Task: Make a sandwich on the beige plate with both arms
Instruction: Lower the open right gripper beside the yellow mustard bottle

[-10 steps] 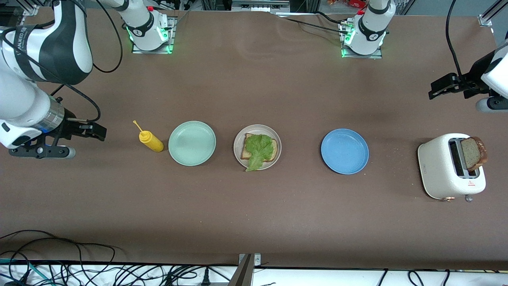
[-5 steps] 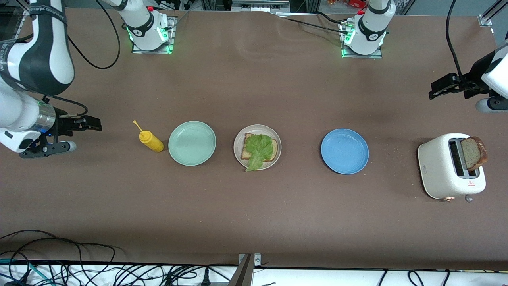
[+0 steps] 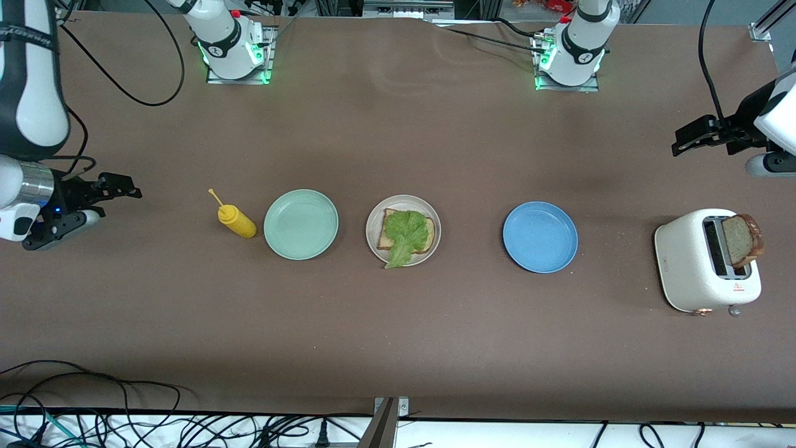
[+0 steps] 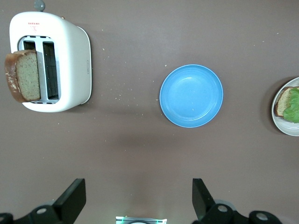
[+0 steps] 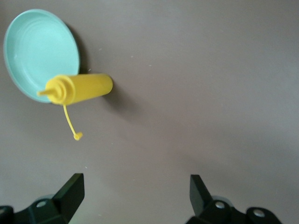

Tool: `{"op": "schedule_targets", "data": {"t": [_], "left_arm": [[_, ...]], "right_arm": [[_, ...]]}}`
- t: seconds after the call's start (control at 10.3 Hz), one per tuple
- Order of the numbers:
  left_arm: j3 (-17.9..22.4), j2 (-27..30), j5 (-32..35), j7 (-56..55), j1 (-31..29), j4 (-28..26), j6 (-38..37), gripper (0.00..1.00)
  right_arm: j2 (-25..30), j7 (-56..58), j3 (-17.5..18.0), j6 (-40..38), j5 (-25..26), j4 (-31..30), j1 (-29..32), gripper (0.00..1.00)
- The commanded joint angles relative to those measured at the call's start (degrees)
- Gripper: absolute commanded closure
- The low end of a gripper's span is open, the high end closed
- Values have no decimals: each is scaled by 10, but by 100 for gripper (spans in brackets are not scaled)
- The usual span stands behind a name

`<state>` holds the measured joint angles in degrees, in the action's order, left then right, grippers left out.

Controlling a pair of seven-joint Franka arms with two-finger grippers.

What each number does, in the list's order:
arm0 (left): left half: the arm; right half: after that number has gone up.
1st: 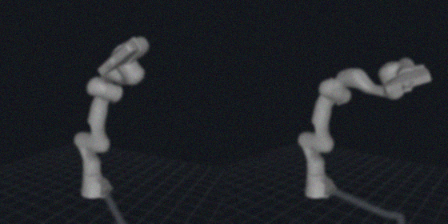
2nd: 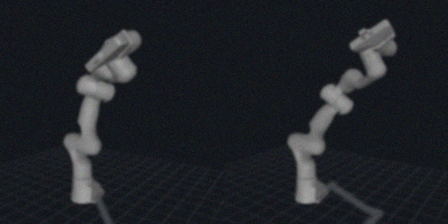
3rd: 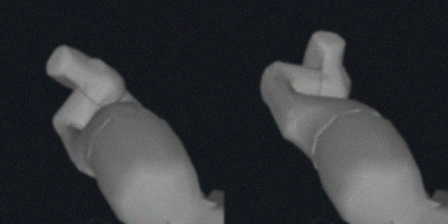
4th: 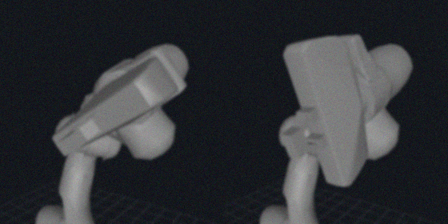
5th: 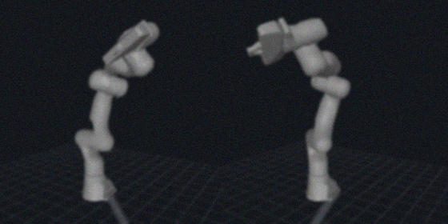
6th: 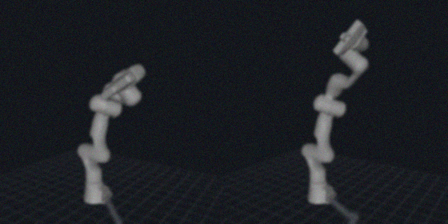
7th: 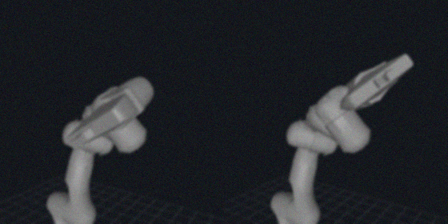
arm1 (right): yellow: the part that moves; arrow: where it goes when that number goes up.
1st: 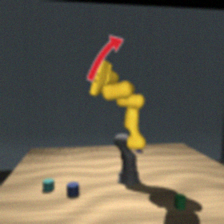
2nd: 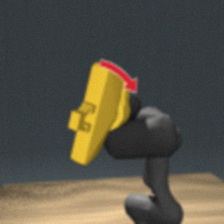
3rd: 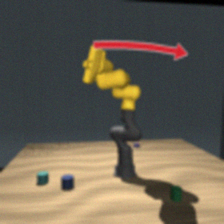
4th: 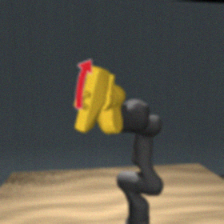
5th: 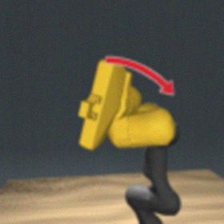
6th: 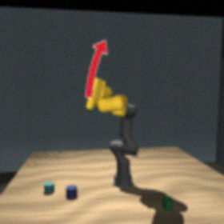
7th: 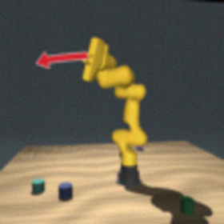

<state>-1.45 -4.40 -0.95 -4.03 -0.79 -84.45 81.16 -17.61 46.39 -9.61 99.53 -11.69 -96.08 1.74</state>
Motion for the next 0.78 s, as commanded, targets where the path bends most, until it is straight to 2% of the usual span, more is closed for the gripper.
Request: {"op": "schedule_targets", "data": {"t": [0.0,0.19,0.48,0.68], "left_arm": [[0,-7,-1,9,-2,12,0,0],[0,-7,-1,8,-2,12,0,0],[0,-8,-1,8,-2,12,0,0],[0,-8,-1,8,-2,12,0,0]], "right_arm": [[-30,171,13,8,-73,-3,52,0],[-63,325,13,9,-140,-5,73,0],[-117,461,14,23,-233,-4,92,0],[-131,519,14,22,-257,-4,92,0]]}}
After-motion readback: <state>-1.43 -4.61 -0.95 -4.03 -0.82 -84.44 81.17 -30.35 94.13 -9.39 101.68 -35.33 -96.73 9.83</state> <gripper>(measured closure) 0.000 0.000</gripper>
